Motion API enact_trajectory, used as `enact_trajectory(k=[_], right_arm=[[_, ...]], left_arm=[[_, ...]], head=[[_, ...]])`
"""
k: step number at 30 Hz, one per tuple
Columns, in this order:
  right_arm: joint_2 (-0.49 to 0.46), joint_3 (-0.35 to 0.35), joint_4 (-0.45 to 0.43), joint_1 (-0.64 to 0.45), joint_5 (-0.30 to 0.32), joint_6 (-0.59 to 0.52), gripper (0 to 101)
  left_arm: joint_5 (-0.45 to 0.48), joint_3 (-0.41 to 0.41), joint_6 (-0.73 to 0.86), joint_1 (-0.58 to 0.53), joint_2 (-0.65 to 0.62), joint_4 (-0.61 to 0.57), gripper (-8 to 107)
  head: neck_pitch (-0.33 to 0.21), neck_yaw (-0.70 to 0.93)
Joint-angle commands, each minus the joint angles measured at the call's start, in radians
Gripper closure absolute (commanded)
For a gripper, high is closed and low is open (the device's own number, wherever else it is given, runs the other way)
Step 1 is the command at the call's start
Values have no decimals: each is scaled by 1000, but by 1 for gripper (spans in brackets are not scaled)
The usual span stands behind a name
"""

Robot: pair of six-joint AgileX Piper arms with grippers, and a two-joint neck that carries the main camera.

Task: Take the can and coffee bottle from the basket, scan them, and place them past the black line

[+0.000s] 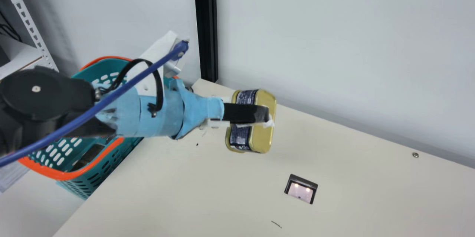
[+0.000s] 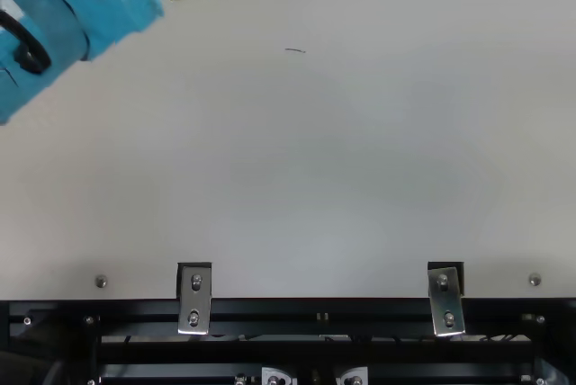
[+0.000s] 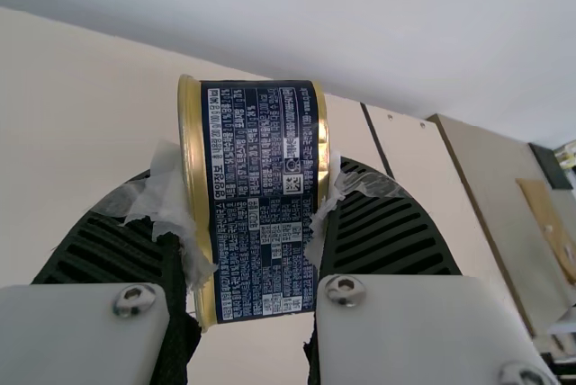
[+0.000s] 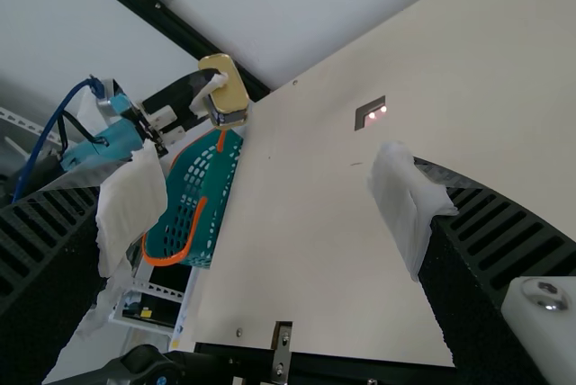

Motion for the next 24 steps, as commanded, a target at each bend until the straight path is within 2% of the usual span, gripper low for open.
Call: enact_trajectory(k=[1, 8, 15, 16, 20, 24], right_arm=[[0, 0, 0, 0, 0, 0, 0], [0, 0, 0, 0, 0, 0, 0], [0, 0, 0, 0, 0, 0, 0], [0, 0, 0, 0, 0, 0, 0], [0, 0, 0, 0, 0, 0, 0], [0, 0, 0, 0, 0, 0, 0]], left_arm=[[-68, 26, 29, -49, -10, 8, 89], [-295, 139, 117, -223, -45, 41, 89], [-515, 239, 113, -394, -45, 85, 89], [-428, 220, 124, -345, -48, 75, 89], [-509, 239, 118, -393, -46, 81, 89], [-519, 239, 118, -393, -46, 81, 89]], head=[[-37, 10], [-37, 10], [-28, -16], [-23, -32], [4, -131], [29, -252]])
